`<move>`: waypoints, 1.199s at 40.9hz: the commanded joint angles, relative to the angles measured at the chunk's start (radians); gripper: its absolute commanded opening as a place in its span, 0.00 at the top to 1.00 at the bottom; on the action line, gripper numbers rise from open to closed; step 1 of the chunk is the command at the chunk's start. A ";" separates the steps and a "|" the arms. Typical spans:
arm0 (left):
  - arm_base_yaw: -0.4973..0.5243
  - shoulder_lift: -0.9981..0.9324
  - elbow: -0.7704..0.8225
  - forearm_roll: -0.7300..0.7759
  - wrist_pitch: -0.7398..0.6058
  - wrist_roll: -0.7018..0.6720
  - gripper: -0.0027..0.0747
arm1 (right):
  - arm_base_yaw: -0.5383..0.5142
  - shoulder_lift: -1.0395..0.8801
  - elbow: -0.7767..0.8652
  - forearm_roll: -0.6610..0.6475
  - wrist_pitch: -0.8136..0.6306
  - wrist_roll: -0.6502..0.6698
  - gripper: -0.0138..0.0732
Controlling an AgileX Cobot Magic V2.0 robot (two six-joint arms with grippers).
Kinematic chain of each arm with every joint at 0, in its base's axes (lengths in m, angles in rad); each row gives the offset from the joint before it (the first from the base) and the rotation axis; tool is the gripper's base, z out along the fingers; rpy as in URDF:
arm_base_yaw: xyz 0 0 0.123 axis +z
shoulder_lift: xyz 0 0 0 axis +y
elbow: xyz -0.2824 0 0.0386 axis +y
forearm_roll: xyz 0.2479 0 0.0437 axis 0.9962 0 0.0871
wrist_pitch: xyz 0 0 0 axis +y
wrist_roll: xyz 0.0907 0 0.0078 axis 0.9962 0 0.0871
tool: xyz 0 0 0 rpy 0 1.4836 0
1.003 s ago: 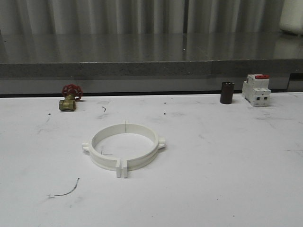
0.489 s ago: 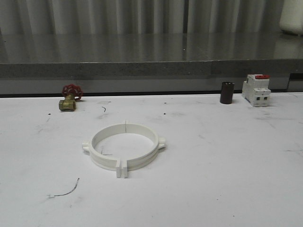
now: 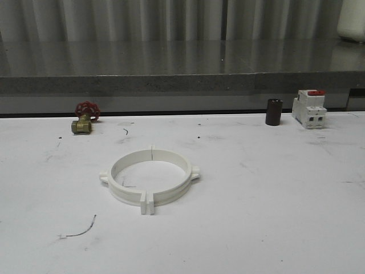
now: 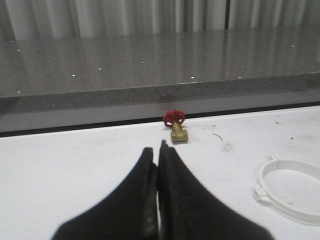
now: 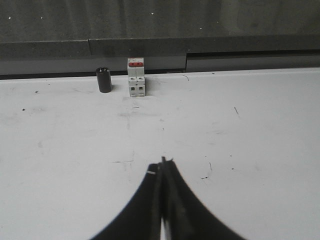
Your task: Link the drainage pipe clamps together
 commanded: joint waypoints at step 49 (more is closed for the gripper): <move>0.119 -0.135 0.147 -0.028 -0.075 0.018 0.99 | -0.007 0.012 -0.022 -0.024 -0.084 -0.010 0.91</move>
